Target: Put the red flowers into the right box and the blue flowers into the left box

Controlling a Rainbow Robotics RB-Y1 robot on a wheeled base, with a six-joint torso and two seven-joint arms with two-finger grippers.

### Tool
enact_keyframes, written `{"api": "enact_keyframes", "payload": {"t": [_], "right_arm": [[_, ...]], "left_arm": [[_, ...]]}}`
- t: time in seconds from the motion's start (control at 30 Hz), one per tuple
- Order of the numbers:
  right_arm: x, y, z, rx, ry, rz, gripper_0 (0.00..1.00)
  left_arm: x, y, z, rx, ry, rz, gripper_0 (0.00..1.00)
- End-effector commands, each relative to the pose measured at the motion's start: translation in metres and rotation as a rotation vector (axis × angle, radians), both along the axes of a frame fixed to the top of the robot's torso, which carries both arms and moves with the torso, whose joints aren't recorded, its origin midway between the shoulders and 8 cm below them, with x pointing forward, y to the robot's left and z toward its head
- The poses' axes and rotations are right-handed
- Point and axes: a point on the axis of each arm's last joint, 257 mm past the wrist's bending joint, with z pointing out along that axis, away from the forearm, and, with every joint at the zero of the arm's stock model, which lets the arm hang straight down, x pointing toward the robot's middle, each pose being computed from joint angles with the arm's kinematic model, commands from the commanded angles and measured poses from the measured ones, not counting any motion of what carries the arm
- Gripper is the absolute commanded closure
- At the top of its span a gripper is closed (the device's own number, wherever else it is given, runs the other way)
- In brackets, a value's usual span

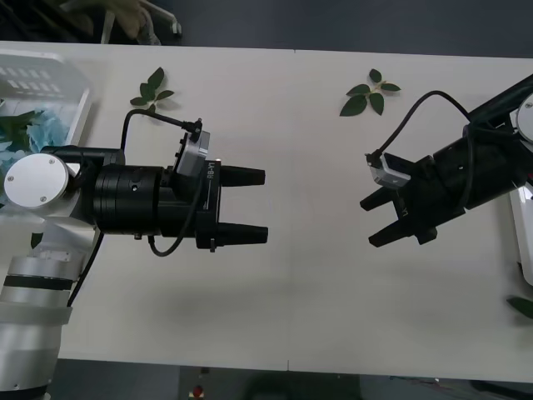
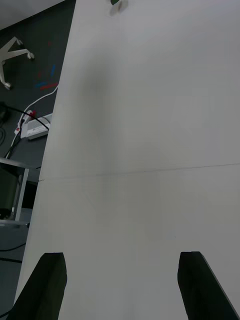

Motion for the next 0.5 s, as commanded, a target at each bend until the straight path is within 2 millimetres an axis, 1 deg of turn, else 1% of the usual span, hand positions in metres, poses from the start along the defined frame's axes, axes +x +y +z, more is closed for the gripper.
{"api": "enact_keyframes", "payload": {"t": [0.03, 0.2, 0.5], "right_arm": [[0.0108, 0.0077, 0.0242, 0.007, -0.08, 0.027, 0.35], [0.0108, 0.0077, 0.0242, 0.007, -0.08, 0.027, 0.29], [0.0108, 0.0077, 0.0242, 0.007, -0.08, 0.027, 0.28]], "left_arm": [[0.0004, 0.0005, 0.0128, -0.006, -0.035, 0.003, 0.0], [0.0004, 0.0005, 0.0128, -0.006, -0.035, 0.003, 0.0], [0.0004, 0.0005, 0.0128, -0.006, -0.035, 0.003, 0.0]]}}
